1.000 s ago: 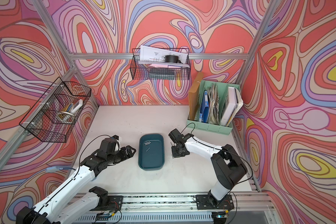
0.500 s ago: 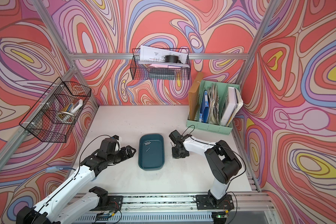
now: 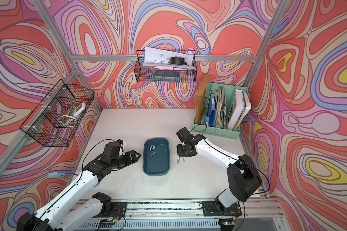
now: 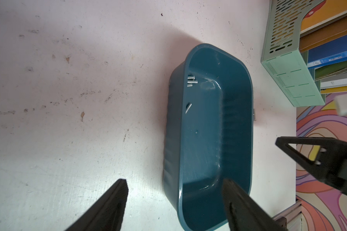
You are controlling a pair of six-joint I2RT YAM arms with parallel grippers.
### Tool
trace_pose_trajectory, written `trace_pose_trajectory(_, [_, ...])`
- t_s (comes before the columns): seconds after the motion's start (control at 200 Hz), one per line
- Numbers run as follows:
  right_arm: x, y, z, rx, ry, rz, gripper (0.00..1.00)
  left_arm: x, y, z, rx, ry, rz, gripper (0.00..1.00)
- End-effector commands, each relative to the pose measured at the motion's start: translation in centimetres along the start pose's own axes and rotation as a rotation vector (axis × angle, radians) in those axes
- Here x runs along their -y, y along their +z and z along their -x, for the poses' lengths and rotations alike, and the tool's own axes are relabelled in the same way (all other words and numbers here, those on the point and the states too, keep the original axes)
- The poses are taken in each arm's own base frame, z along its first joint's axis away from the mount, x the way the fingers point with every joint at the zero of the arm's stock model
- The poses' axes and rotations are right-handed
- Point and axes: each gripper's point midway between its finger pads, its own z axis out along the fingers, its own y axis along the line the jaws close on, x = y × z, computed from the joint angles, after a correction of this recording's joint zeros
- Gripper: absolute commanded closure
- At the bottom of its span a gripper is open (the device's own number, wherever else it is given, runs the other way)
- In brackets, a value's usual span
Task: Take out the screws from the storage box
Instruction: Pick up the screw from the storage box.
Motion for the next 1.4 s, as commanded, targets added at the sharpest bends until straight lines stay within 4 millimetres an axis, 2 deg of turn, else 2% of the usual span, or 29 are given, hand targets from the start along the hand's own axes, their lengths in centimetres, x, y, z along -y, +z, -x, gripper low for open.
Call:
trace_pose_trajectory(0.0, [-2.3,-2.4,1.1,0.031,0.121,0.069,0.68,0.4,0.0,0.3,0.006,0.011,-0.010,0.20])
trace_pose_trajectory(0.085, [-4.4,-3.3,1.9,0.063,0.182,0.072,0.68,0.4,0.0,0.4,0.013,0.005,-0.009,0.20])
trace_pose_trajectory(0.165, [-6.7,-3.3,2.1,0.084,0.249,0.081,0.70,0.3,-0.1,0.4,0.019,0.000,-0.007,0.20])
trace_pose_trajectory(0.29, [-11.4,-1.6,1.7,0.086,0.323,0.125,0.70,0.1,-0.2,0.5,0.031,-0.006,-0.002,0.20])
trace_pose_trajectory(0.371, [-12.5,0.1,1.4,0.048,0.388,0.068,0.70,0.0,-0.3,0.4,0.034,-0.010,-0.001,0.20])
trace_pose_trajectory(0.401, [-12.5,1.6,0.8,0.013,0.412,0.021,0.71,0.0,-0.3,0.4,0.035,-0.012,-0.002,0.21])
trace_pose_trajectory(0.496, [-13.2,4.3,0.0,-0.061,0.481,-0.082,0.73,-0.2,-0.3,0.2,0.035,-0.013,0.002,0.21])
trace_pose_trajectory(0.606, [-14.3,7.0,-0.4,-0.105,0.506,-0.132,0.74,-0.6,-0.5,0.1,0.042,-0.013,0.014,0.21])
trace_pose_trajectory(0.726, [-14.2,9.3,-0.8,-0.116,0.563,-0.178,0.73,-0.8,-0.8,0.0,0.049,-0.011,0.018,0.21])
trace_pose_trajectory(0.951, [-14.7,11.7,-0.8,-0.118,0.606,-0.178,0.74,-1.0,-1.0,-0.1,0.054,-0.003,0.025,0.20])
trace_pose_trajectory(1.397, [-15.7,13.7,-0.5,-0.123,0.619,-0.152,0.76,-1.5,-1.3,-0.3,0.060,-0.012,0.042,0.21])
